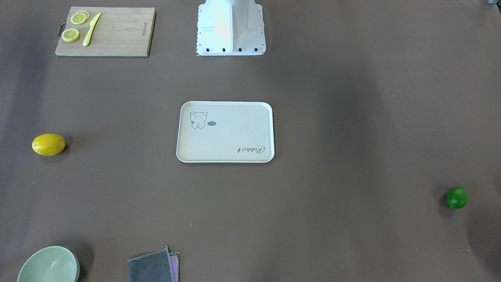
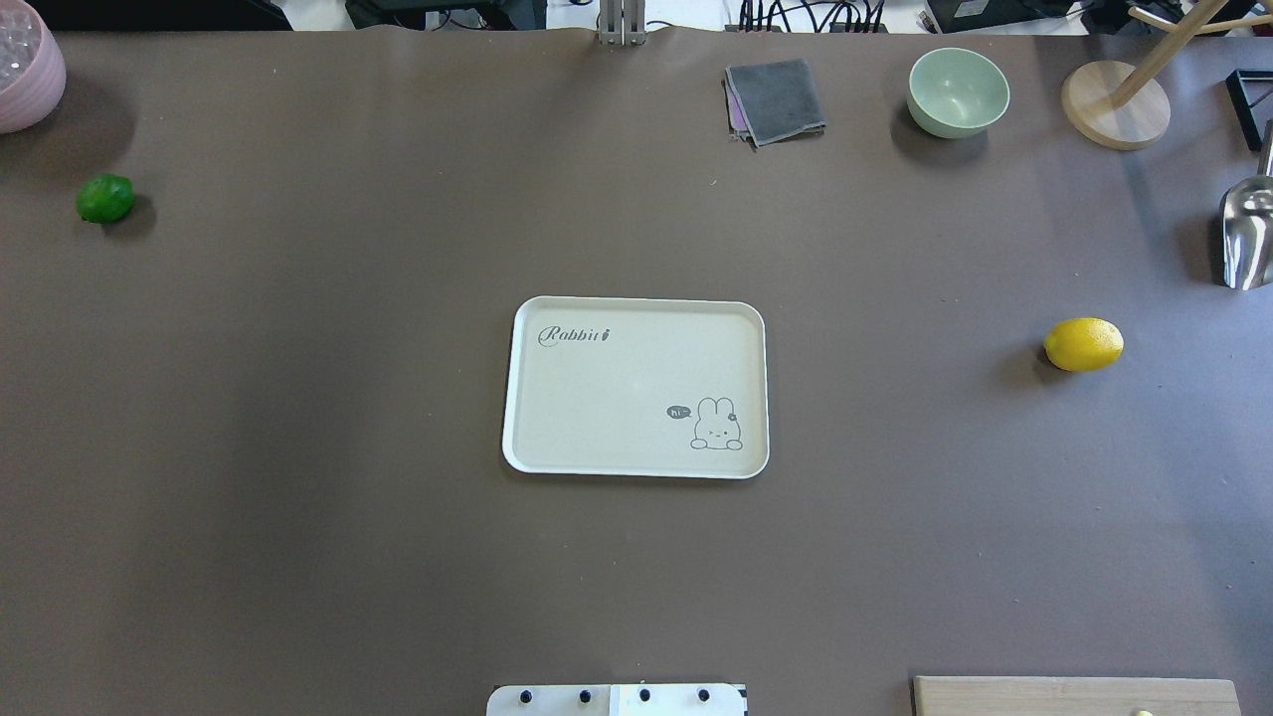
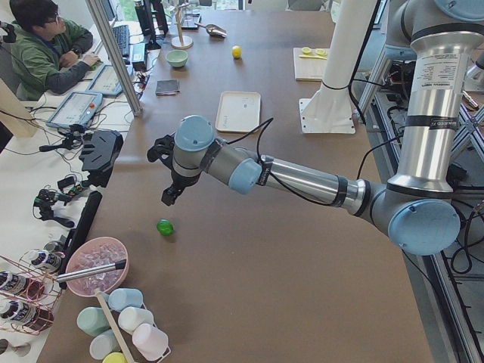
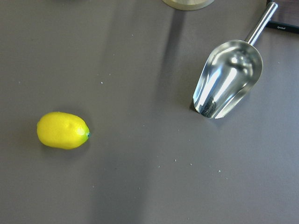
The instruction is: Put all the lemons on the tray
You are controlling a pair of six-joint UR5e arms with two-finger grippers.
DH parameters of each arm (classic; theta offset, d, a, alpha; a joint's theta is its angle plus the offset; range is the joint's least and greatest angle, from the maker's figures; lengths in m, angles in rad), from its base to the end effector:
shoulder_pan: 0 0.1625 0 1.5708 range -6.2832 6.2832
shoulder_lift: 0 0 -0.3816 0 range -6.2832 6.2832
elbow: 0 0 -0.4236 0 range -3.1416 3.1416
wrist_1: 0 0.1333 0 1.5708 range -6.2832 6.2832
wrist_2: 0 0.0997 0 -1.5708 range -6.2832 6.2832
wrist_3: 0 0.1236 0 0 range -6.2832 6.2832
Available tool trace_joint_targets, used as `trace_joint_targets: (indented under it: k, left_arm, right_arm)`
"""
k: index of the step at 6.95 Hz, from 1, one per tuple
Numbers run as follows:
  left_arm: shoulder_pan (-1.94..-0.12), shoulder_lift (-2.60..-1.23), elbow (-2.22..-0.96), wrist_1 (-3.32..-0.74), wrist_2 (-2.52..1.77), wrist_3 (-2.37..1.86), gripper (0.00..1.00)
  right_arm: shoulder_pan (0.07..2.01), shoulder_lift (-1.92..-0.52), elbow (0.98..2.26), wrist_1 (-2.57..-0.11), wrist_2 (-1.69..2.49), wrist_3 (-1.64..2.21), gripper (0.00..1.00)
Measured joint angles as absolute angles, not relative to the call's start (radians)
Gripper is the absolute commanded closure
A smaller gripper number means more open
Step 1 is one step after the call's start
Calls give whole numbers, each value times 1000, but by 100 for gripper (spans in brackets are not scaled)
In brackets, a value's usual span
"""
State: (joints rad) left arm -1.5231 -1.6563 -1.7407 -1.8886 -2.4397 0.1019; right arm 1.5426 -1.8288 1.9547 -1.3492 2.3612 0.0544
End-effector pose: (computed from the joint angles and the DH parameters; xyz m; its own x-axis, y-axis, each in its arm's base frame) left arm -0.0117 -0.5707 0.4487 0.6179 0.5275 -0.5831 -0.1035 0.7896 0.6048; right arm 0.0329 -0.4473 0.5261 0.6969 -0.2103 0.6857 -0.0114 0.9527 0.3037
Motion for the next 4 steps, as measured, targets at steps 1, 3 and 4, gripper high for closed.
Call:
trace_joint_targets:
  k: [1, 3, 4]
  left_arm:
    - [-1472, -1677, -1716, -1906, -2438, 83, 2]
    - [-1391, -1749, -1573, -1955, -2422, 69, 1]
    - [-1379, -1787, -1480, -1998, -2400, 67, 1]
  right_arm:
    - [1509, -1799, 1952, -1340, 2338, 139, 0]
    - [1369, -1728, 1948, -1309, 2243, 354, 0]
    - [1285, -1686, 1947, -1301, 2180, 477, 0]
